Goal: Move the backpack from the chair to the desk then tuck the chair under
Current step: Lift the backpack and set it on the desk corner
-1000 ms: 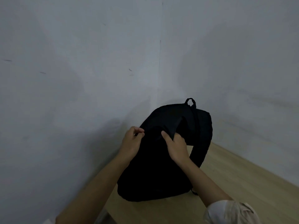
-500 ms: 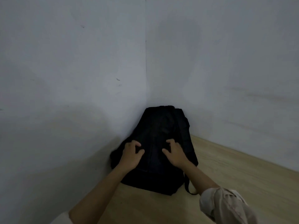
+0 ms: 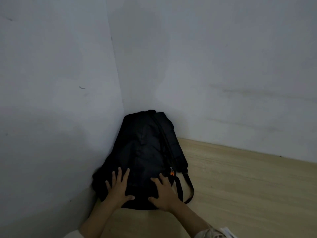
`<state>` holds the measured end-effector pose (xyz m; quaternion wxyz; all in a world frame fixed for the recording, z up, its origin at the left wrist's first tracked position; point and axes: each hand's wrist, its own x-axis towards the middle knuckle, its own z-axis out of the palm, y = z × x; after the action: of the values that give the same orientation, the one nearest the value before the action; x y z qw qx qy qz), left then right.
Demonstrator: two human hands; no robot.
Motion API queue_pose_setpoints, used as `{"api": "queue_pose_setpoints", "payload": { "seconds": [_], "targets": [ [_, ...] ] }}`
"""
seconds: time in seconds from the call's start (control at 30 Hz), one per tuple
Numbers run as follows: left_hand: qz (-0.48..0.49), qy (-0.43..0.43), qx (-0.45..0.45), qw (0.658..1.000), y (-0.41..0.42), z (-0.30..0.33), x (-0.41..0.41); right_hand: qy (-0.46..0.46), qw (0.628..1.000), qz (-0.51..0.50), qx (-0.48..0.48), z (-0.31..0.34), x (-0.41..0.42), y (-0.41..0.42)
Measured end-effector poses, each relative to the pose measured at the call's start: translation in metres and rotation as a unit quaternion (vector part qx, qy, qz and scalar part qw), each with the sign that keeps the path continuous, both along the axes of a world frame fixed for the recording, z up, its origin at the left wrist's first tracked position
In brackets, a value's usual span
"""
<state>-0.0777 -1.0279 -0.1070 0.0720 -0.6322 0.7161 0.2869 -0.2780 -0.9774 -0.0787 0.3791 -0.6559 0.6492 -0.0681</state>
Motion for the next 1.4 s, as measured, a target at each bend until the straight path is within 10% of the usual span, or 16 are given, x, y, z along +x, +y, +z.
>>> {"api": "queue_pose_setpoints", "payload": {
  "seconds": [0.8,1.2,1.4],
  "targets": [
    [-0.021,-0.091,-0.068,0.993,0.069,0.0,0.005,-0.087,0.996,0.022,-0.008,-0.021,-0.015,0.078],
    [0.183,0.08,-0.163,0.966,0.164,-0.005,-0.058,-0.009,0.998,0.059,-0.034,-0.045,-0.119,0.139],
    [0.204,0.114,-0.069,0.97,0.257,-0.029,-0.137,0.059,0.993,0.106,-0.007,-0.055,-0.219,0.212]
  ]
}}
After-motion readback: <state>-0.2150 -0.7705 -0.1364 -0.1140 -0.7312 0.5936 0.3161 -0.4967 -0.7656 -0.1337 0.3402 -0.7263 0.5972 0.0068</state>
